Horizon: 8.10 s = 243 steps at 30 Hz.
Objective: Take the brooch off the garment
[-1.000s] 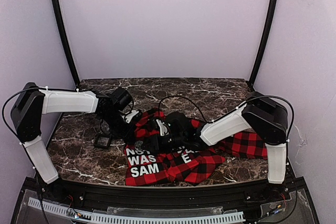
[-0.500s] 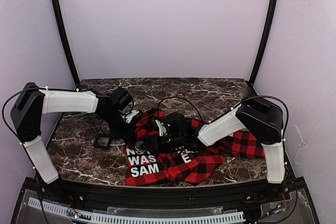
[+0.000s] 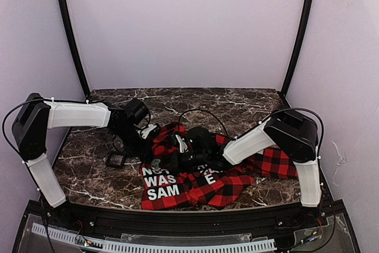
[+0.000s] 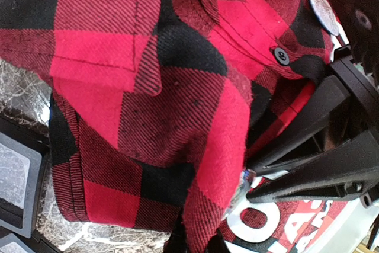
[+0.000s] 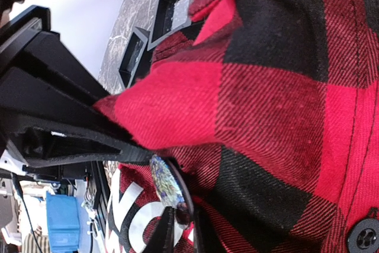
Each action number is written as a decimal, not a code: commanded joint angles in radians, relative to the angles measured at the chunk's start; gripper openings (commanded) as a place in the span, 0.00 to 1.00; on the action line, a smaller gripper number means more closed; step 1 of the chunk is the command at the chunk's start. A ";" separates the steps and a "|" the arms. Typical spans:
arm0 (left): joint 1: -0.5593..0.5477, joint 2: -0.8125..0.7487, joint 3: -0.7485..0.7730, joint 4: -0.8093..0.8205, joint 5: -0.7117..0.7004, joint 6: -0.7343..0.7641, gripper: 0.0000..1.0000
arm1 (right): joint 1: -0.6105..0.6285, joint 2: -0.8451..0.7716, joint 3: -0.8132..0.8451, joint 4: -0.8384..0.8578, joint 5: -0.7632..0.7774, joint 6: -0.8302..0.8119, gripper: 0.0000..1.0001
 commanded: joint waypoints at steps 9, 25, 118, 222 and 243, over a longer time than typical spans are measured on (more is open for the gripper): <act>0.001 -0.045 0.013 0.014 -0.017 0.019 0.01 | -0.011 -0.041 -0.011 0.125 -0.033 0.088 0.00; -0.092 -0.388 -0.119 0.189 -0.462 0.124 0.83 | -0.032 -0.234 -0.141 0.115 0.007 0.447 0.00; -0.332 -0.353 -0.072 0.242 -0.115 0.239 0.01 | -0.042 -0.921 -0.433 -0.146 0.274 -0.121 0.61; -0.136 -0.445 -0.113 0.440 0.544 0.038 0.01 | 0.011 -0.475 -0.200 0.087 -0.004 -0.063 0.00; -0.155 -0.405 -0.100 0.404 0.482 0.054 0.01 | 0.004 -0.461 -0.173 0.105 -0.034 -0.092 0.12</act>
